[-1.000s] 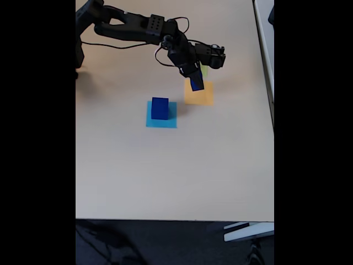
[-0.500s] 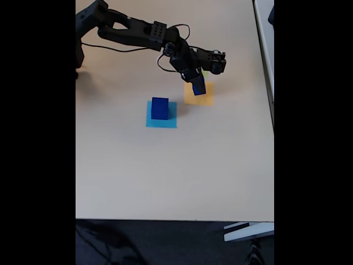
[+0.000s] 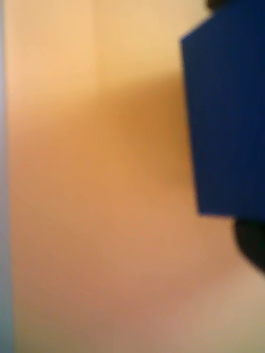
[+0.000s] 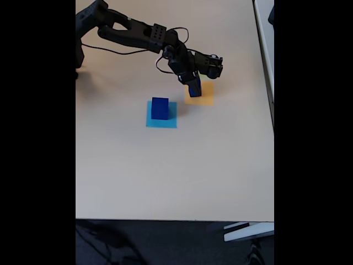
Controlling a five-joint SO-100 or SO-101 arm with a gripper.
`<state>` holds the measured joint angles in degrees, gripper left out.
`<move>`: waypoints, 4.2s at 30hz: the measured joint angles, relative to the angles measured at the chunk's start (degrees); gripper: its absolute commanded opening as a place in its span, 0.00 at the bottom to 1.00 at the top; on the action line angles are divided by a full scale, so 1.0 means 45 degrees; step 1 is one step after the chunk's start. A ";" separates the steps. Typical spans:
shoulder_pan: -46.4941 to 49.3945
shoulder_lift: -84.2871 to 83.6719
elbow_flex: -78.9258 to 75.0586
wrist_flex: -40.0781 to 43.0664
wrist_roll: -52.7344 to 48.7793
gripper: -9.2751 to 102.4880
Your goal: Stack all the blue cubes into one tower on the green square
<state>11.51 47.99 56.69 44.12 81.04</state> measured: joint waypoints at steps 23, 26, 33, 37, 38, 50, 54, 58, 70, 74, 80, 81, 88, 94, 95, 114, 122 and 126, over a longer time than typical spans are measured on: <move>-0.0156 0.0000 0.0020 -0.0313 -0.0039 0.22; -0.0234 0.0000 0.0020 -0.0430 -0.0039 0.23; -0.0234 0.0000 0.0020 -0.0527 -0.0039 0.29; -0.0234 0.0000 0.0098 -0.0527 -0.0117 0.32; -0.0234 0.0000 0.0098 -0.0527 -0.0117 0.35; -0.0234 0.0020 0.0195 -0.1113 -0.0625 0.41; -0.0234 0.0059 0.0195 -0.1465 -0.1133 0.42; -0.0469 0.0156 -0.0098 -0.1465 -0.1543 0.43; -0.1621 0.0508 -0.2422 -0.1426 -0.2187 0.44; -0.1934 0.0879 -0.2422 -0.1055 -0.1934 0.44; -0.2832 0.2168 -0.2129 0.0117 -0.0859 0.44; -0.2949 0.2246 -0.2129 0.0371 -0.0684 0.44; -0.3379 0.2383 -0.2129 0.2051 0.0020 0.43; -0.3594 0.2383 -0.1719 0.2578 0.0508 0.41; -0.3594 0.2383 -0.1602 0.2578 0.0605 0.41; -0.3906 0.2383 -0.1426 0.3418 0.1074 0.39; -0.3887 0.2168 -0.1426 0.3496 0.0859 0.38; -0.3672 0.1914 -0.1426 0.3496 0.0566 0.38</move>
<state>-5.01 56.60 50.27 59.85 83.58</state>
